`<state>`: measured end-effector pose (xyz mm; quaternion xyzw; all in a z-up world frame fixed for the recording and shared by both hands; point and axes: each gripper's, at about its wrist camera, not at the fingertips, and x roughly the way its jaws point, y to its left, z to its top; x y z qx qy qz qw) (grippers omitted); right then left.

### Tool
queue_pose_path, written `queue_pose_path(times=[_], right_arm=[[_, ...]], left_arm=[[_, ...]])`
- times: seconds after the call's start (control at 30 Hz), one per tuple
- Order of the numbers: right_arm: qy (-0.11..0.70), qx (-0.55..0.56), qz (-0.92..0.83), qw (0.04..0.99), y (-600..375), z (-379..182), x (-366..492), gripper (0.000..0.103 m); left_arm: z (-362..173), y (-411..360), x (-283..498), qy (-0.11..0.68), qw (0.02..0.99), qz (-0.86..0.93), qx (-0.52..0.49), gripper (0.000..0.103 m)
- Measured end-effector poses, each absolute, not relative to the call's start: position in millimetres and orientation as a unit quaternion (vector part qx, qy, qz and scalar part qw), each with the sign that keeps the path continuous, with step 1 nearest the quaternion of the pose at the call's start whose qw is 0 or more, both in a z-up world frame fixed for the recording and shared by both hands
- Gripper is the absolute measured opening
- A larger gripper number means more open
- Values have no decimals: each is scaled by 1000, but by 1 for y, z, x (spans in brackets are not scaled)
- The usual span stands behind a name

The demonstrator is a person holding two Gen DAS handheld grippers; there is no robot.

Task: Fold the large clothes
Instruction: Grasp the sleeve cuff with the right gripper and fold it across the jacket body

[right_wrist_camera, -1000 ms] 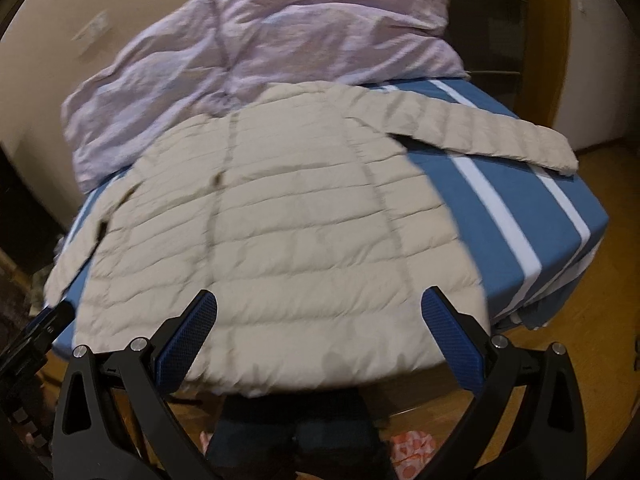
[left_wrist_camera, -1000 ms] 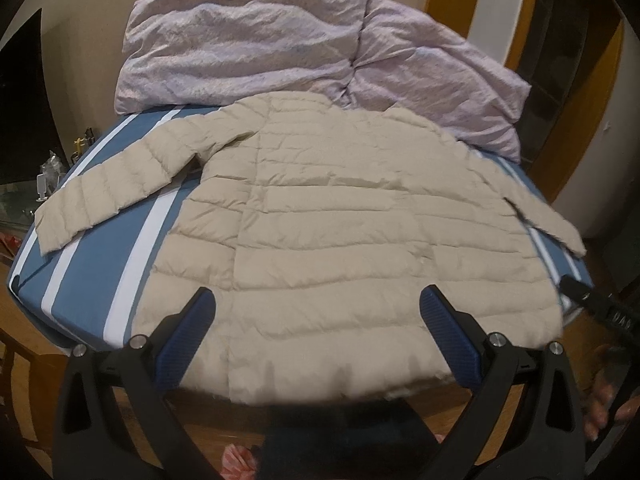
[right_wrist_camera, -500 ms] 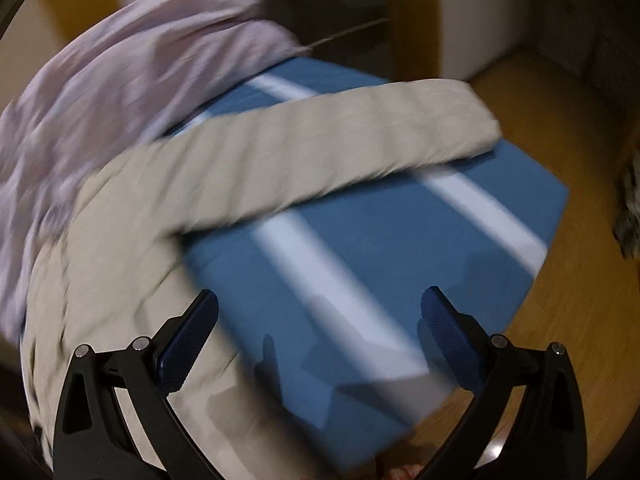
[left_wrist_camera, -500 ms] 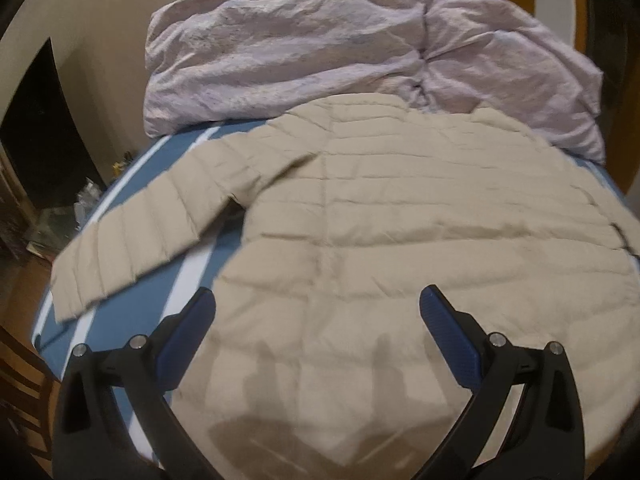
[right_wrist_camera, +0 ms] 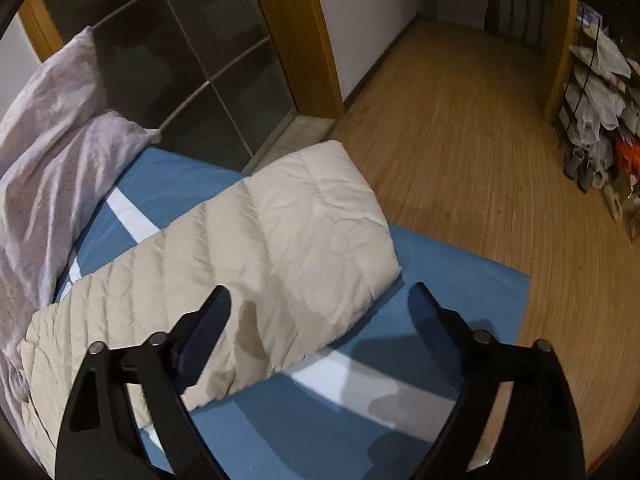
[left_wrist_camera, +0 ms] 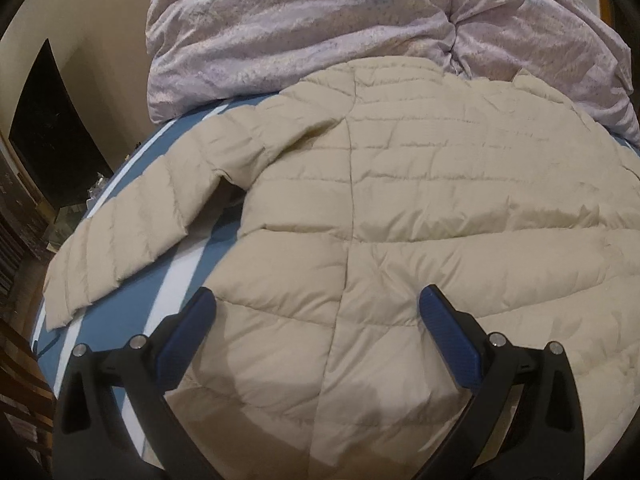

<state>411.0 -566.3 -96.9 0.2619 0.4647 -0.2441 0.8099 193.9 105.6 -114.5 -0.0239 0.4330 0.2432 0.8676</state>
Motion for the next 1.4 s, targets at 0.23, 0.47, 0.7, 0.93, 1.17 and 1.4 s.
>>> queue_pose_path(times=[0.23, 0.47, 0.7, 0.93, 1.17, 1.4], right_arm=[[466, 253, -251, 809, -568, -108, 414, 60], [462, 231, -237, 823, -558, -104, 417, 15], [436, 193, -190, 858, -506, -72, 433, 10], [410, 120, -63, 902, -387, -30, 458, 9], [439, 84, 41, 894, -266, -39, 473, 9], [470, 69, 131, 870, -171, -53, 459, 9]], left_arm=[[-118, 108, 194, 435, 868, 237, -34, 101], [-123, 116, 196, 442, 867, 220, -68, 101], [-123, 117, 196, 443, 867, 215, -79, 101], [-122, 118, 196, 443, 867, 215, -80, 101], [-122, 119, 196, 443, 867, 212, -84, 101], [-121, 119, 196, 444, 867, 209, -90, 101]])
